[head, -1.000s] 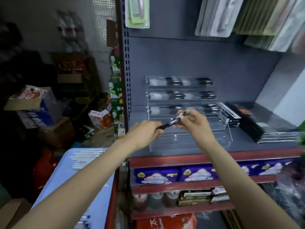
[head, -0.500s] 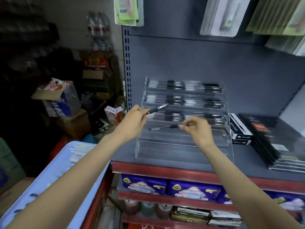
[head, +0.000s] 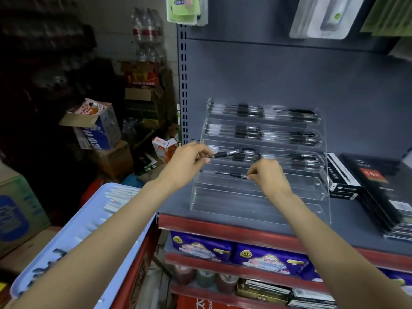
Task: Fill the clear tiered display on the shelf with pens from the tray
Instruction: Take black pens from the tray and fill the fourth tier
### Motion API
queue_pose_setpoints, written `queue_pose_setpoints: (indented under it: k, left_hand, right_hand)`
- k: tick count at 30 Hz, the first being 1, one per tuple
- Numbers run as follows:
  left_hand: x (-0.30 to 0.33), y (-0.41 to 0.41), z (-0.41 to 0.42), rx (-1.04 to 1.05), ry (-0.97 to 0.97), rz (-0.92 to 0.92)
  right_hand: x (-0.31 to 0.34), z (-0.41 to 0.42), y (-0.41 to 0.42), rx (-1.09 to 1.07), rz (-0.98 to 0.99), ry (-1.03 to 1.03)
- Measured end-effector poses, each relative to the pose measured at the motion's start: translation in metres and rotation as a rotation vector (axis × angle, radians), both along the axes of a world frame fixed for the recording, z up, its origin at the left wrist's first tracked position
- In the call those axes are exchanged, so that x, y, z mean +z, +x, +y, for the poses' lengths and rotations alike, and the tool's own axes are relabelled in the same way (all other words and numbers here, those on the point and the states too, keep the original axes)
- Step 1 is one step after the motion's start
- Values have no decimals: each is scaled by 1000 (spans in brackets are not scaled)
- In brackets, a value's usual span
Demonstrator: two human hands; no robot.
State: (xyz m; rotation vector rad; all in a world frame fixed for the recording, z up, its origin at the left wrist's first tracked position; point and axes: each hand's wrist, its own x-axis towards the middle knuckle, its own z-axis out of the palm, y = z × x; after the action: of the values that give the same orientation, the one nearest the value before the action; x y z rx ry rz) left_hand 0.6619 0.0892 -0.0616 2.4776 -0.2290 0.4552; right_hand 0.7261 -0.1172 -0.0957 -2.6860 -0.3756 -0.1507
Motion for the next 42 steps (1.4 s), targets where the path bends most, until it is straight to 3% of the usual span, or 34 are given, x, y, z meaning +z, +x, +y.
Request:
queue_pose_setpoints:
  k: [13, 15, 18, 19, 22, 25, 28, 31, 36, 42]
  left_hand:
    - [-3, 3, -11, -43, 20, 18]
    - [-4, 4, -10, -45, 15, 12]
    - [-4, 3, -15, -74, -7, 9]
    - [-3, 4, -18, -87, -11, 12]
    - [-4, 5, -24, -67, -25, -8]
    - [-14, 4, -15, 141, -74, -82]
    - [-27, 4, -1, 281, -80, 59]
    - [-29, 5, 1, 277, -136, 168]
    - [-32, 3, 3, 281, -235, 175]
    - [-42, 3, 3, 322, -277, 123]
  right_hand:
    - [5, -10, -6, -106, 12, 143]
    - [14, -16, -12, -85, -8, 290]
    - [24, -19, -26, 59, 178, 799]
    - [25, -19, -28, 105, 207, 868]
    - [23, -21, -27, 114, 148, 870]
    - [15, -28, -21, 14, 94, 855]
    - [7, -31, -16, -58, 55, 696]
    - [8, -22, -12, -60, 16, 523]
    - [2, -9, -2, -26, 11, 244]
    - [1, -2, 2, -35, 43, 133]
